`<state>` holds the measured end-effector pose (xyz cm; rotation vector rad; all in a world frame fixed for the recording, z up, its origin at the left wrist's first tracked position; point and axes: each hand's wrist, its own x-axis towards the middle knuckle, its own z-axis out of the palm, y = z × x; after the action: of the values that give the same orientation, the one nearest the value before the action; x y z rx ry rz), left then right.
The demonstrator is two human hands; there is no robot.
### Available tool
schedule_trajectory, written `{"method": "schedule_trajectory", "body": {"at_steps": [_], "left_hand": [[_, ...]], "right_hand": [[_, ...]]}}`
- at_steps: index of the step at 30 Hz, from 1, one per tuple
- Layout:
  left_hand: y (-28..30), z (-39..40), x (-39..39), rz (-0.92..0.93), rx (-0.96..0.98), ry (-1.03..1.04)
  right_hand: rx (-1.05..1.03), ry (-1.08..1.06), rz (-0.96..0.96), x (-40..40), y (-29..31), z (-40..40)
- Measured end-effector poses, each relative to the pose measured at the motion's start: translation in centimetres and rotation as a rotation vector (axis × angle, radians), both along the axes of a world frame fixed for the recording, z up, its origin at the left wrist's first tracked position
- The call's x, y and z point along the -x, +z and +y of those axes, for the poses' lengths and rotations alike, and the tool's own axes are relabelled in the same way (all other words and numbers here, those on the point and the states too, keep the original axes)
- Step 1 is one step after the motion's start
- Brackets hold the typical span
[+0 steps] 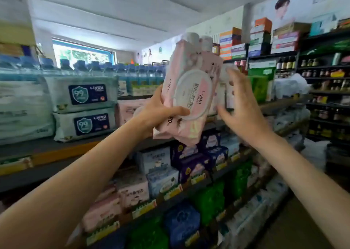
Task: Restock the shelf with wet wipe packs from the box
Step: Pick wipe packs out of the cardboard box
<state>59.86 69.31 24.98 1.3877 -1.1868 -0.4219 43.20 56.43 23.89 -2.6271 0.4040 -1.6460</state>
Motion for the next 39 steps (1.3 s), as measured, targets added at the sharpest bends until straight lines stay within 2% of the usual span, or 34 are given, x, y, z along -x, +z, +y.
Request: {"method": "schedule_trajectory", "body": {"at_steps": [3,5,7,9,15,17,19,21,23,24,26,29,32,35,37,39], "left_hand": [[2.7,3.5,-3.5,-0.075,-0.007,0.038],[4.2,5.4,-5.2,-0.144,-0.047,0.062],[5.1,6.7,-6.5,-0.216,-0.072,0.074],[5.6,7.3,-7.6,-0.248,-0.090,0.080],[7.5,7.8,-10.8,-0.313,-0.136,0.134],[7.9,7.3,-11.6,-0.278,-0.079,0.164],[7.8,6.2,-11.9,-0.223,0.030,0.203],[7.8,4.3,-11.9,-0.166,0.201,0.282],[8.1,1.8,-12.1,-0.126,0.420,0.404],[8.3,0.5,-12.0,-0.126,0.521,0.470],[8.7,-1.8,-11.8,-0.208,0.610,0.618],[9.0,-3.6,-12.4,-0.552,0.423,0.788],[9.8,-2.4,-13.5,-0.873,0.081,0.687],[9.5,-0.6,-15.0,-1.319,-0.397,0.859],[8.4,-0.7,-15.9,-1.536,-0.506,0.936],[7.1,-1.5,-16.4,-1.618,-0.555,0.945]], "right_hand": [[0.587,-0.256,0.050,-4.2,1.6,0.7],[0.800,-0.269,0.029,-7.1,3.3,1.6],[0.867,-0.189,0.033,-9.8,5.4,2.5],[0.851,-0.120,0.048,-12.0,7.3,3.1],[1.001,-0.071,0.001,-16.4,9.8,1.8],[0.908,-0.051,-0.086,-17.7,10.0,1.3],[0.634,0.028,-0.179,-18.8,10.1,1.0],[0.129,0.356,-0.196,-19.2,10.5,1.2],[-0.344,0.815,-0.055,-19.3,10.8,1.0],[-0.454,0.951,0.024,-19.7,10.9,0.8],[-0.384,0.932,0.007,-21.3,11.1,0.6],[-0.386,0.819,-0.234,-22.7,11.5,-0.4],[-0.282,0.732,-0.313,-23.2,12.0,-3.5],[-0.006,0.427,-0.217,-24.2,12.8,-6.7],[0.184,0.197,-0.063,-25.8,12.8,-7.8],[0.354,0.060,0.109,-28.0,12.1,-8.2]]}}
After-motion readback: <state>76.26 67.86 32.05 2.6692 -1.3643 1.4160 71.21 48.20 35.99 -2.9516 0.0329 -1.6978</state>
